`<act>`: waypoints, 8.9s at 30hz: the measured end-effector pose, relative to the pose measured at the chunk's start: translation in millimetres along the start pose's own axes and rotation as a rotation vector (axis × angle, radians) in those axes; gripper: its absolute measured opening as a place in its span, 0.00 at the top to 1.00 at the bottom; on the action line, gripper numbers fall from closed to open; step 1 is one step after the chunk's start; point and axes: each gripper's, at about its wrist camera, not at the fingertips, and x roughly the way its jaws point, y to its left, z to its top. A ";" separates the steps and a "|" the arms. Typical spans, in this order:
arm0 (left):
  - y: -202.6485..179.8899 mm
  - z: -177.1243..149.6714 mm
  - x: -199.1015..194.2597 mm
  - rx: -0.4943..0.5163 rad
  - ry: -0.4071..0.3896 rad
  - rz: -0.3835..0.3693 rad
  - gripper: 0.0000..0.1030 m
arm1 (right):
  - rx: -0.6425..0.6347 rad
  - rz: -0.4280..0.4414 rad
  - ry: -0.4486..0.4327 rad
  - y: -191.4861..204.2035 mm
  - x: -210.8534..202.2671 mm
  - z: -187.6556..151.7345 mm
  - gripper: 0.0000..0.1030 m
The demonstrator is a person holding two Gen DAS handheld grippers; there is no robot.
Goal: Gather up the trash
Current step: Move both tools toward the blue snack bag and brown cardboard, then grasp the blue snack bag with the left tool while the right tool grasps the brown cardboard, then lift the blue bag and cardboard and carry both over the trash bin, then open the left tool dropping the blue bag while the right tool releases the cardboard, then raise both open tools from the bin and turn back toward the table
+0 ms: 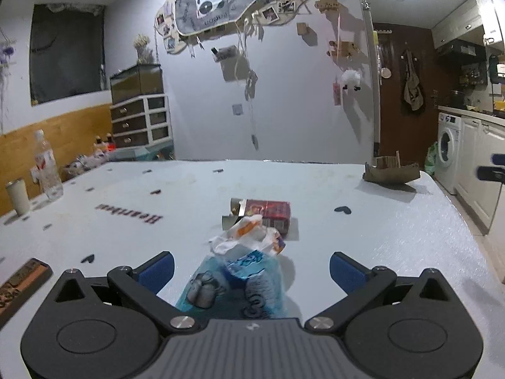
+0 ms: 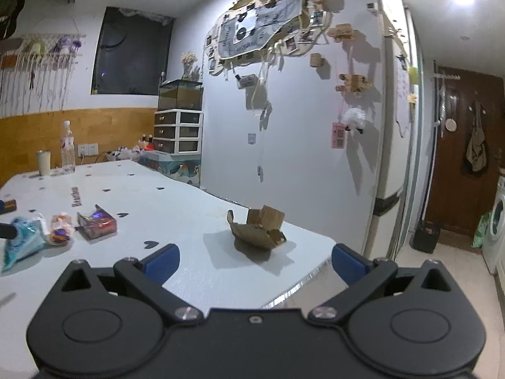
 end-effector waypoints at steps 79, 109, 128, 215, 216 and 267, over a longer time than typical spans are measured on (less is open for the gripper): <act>-2.7 -10.9 11.8 0.007 0.108 -0.018 0.36 | -0.091 0.101 0.249 56.0 39.0 -16.2 0.75; -165.3 26.1 -63.4 0.096 -0.037 -0.222 0.36 | -0.010 -0.029 0.117 -3.0 -127.9 -17.9 0.76; -303.3 20.8 -35.9 0.152 0.008 -0.430 0.36 | 0.078 -0.185 0.149 -80.8 -189.2 -60.6 0.75; -472.2 -216.6 277.1 0.238 0.996 -0.489 0.02 | 0.322 -0.072 1.123 -187.0 10.9 -380.0 0.23; -472.5 -216.7 277.0 0.241 0.997 -0.488 0.01 | 0.323 -0.072 1.123 -187.3 10.2 -379.8 0.22; -427.0 -142.2 177.7 0.203 0.744 -0.448 0.00 | 0.475 -0.294 0.785 -197.4 -102.4 -280.5 0.00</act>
